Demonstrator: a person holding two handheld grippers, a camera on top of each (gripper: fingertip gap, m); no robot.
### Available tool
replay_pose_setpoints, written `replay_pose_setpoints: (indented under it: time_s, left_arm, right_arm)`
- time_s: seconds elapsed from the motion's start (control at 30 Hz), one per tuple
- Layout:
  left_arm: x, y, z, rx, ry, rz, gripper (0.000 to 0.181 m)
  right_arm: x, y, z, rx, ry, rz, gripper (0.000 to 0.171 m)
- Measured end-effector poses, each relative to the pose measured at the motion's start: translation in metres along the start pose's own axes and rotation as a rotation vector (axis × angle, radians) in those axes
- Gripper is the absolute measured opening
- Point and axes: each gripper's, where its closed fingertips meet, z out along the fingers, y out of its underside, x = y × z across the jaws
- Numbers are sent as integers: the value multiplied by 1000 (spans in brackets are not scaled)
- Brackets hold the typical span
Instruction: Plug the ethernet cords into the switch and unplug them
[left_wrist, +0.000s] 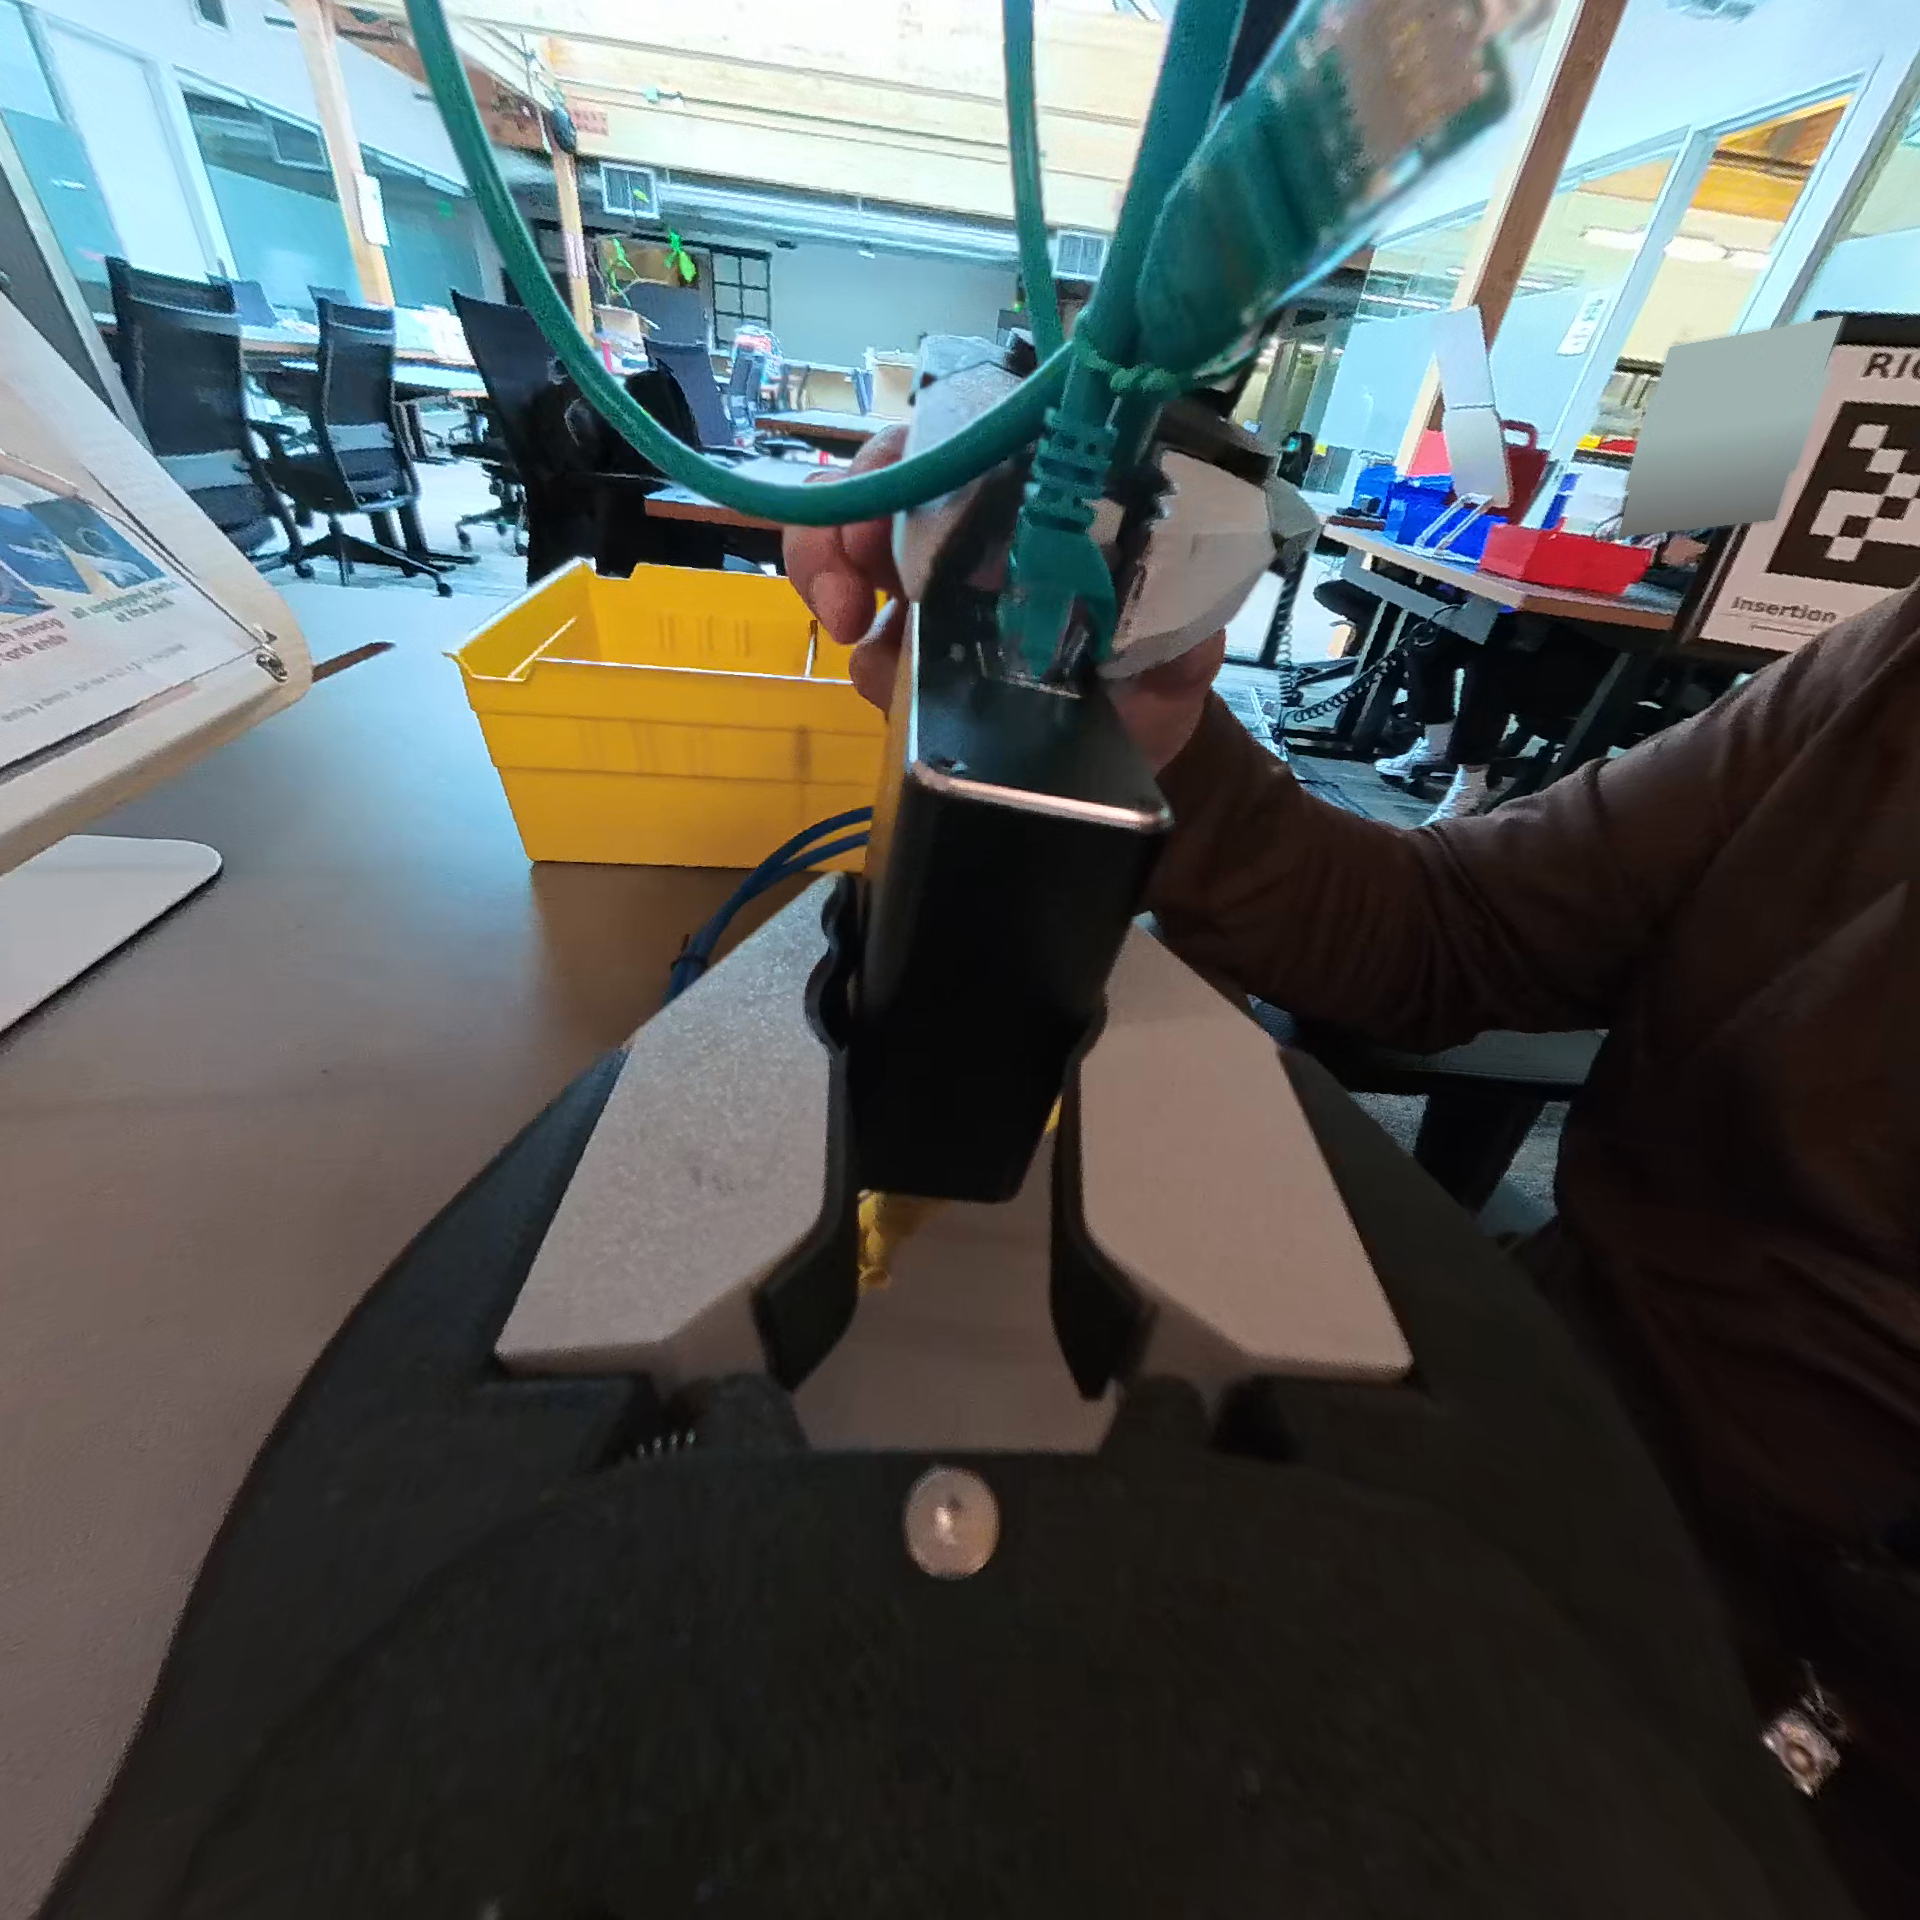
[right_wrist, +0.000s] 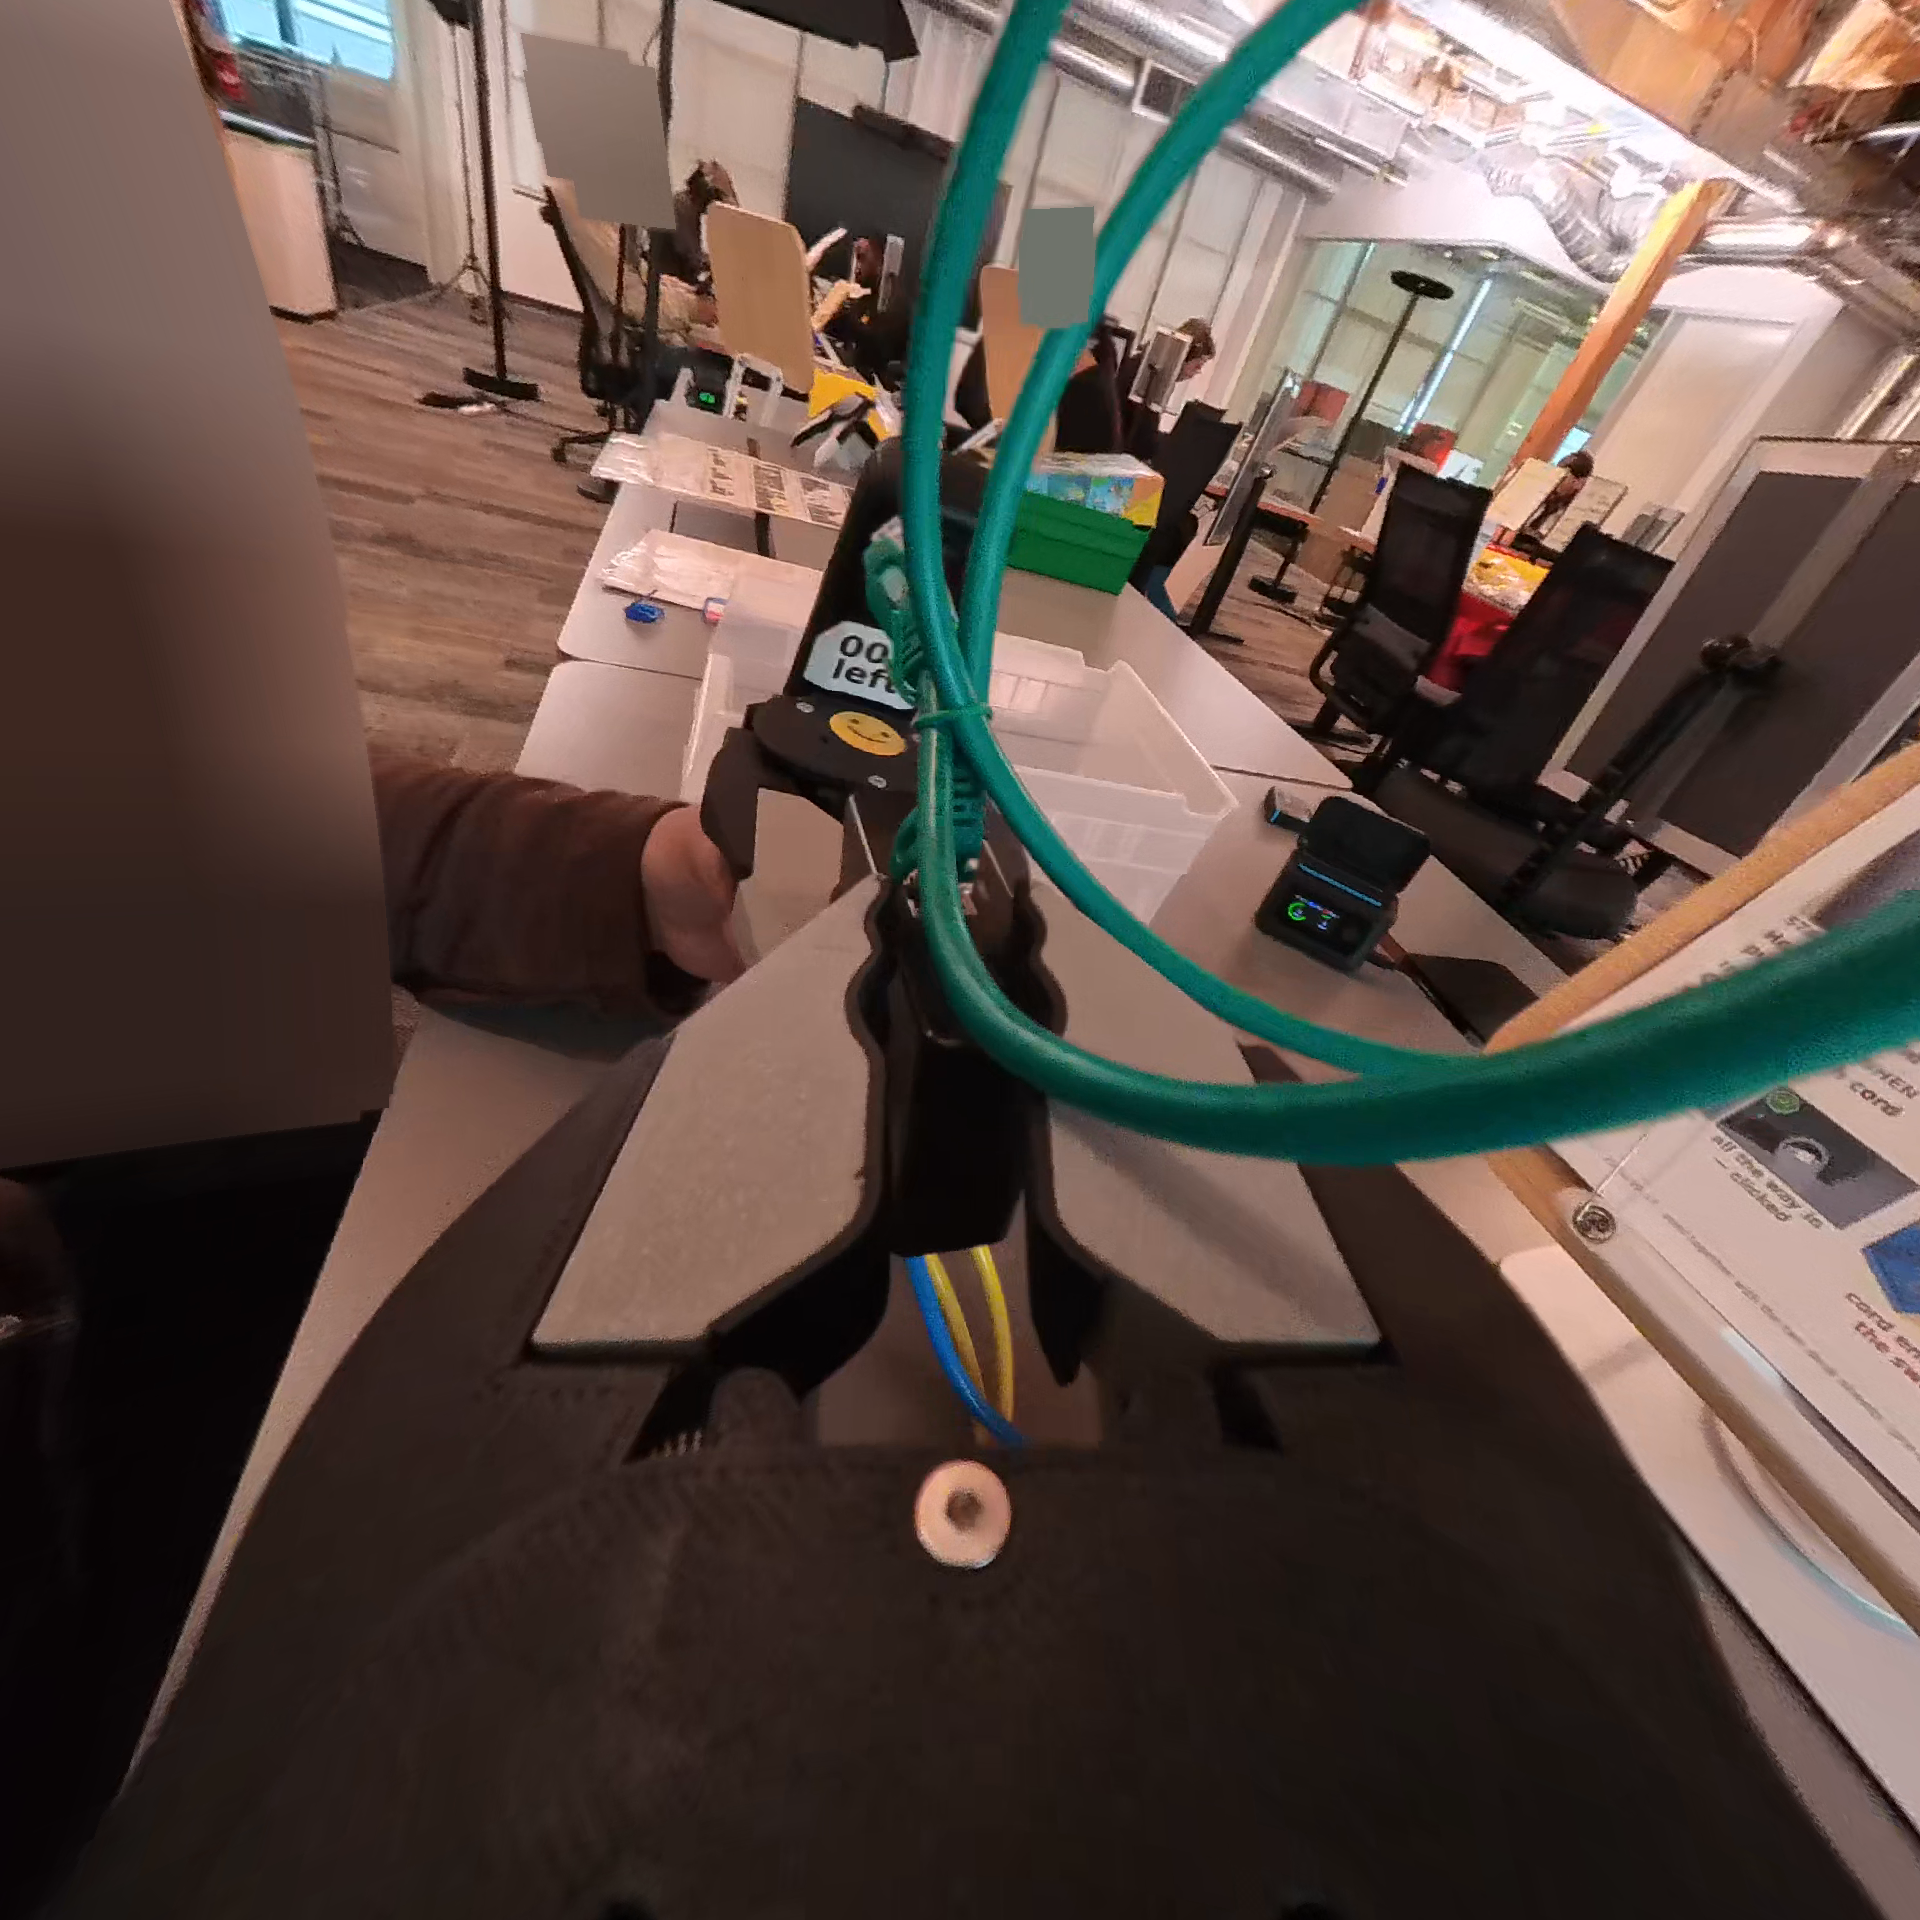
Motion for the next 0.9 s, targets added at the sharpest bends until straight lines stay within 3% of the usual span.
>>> replay_pose_setpoints:
  time_s: [0.2, 0.47, 0.9]
  left_arm:
    - [1, 1, 0, -5, 1, -4, 36]
    - [5, 2, 2, 0, 58, -52, 37]
    - [3, 5, 2, -24, 34, -51, 36]
  right_arm:
    - [-4, -1, 8, 15, 10, 4, 31]
    - [-7, -2, 1, 77, -82, 45, 11]
    - [-4, 3, 2, 49, -18, 7, 13]
